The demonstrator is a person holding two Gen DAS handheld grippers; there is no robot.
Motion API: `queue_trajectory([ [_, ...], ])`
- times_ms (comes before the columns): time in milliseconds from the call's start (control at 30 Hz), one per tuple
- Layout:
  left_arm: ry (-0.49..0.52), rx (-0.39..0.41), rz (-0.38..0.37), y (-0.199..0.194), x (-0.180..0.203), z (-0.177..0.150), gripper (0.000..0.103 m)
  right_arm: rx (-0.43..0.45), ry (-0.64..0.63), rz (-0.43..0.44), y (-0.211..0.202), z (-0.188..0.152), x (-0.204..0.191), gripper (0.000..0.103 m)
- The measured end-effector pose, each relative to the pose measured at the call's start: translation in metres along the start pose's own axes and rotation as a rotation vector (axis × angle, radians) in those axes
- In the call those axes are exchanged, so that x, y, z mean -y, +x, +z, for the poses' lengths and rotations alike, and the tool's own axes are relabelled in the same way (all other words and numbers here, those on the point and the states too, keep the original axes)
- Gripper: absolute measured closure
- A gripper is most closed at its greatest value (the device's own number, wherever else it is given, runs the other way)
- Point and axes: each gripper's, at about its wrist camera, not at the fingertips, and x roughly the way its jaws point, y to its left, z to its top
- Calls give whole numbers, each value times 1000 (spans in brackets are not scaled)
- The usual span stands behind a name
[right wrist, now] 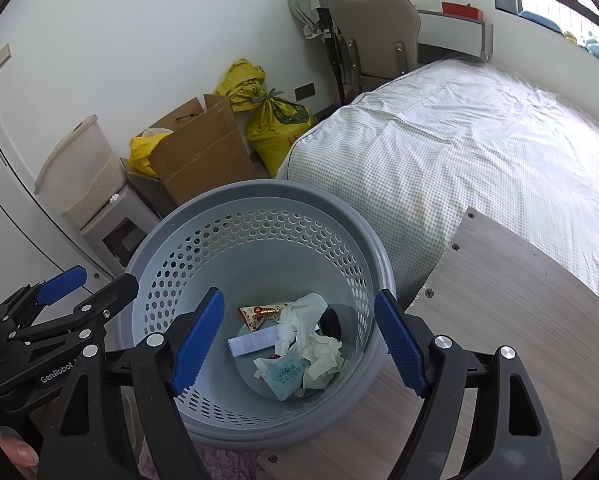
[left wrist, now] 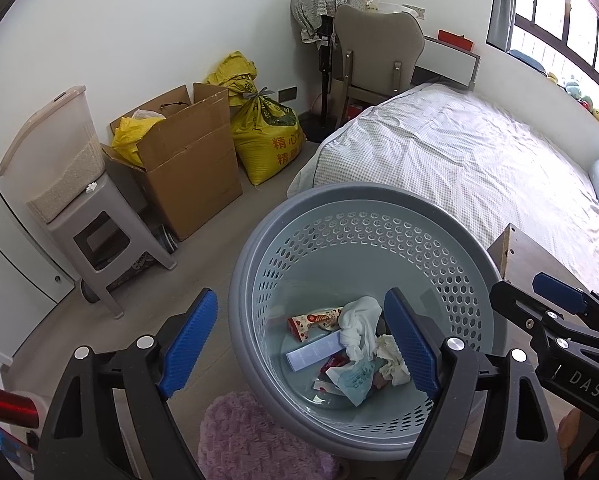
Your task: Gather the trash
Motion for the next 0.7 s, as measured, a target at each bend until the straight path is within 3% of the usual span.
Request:
queue_trajectory([
  [700,2,5,7,-1,1,0,21,2,-4,-5,-2,2,1,27],
])
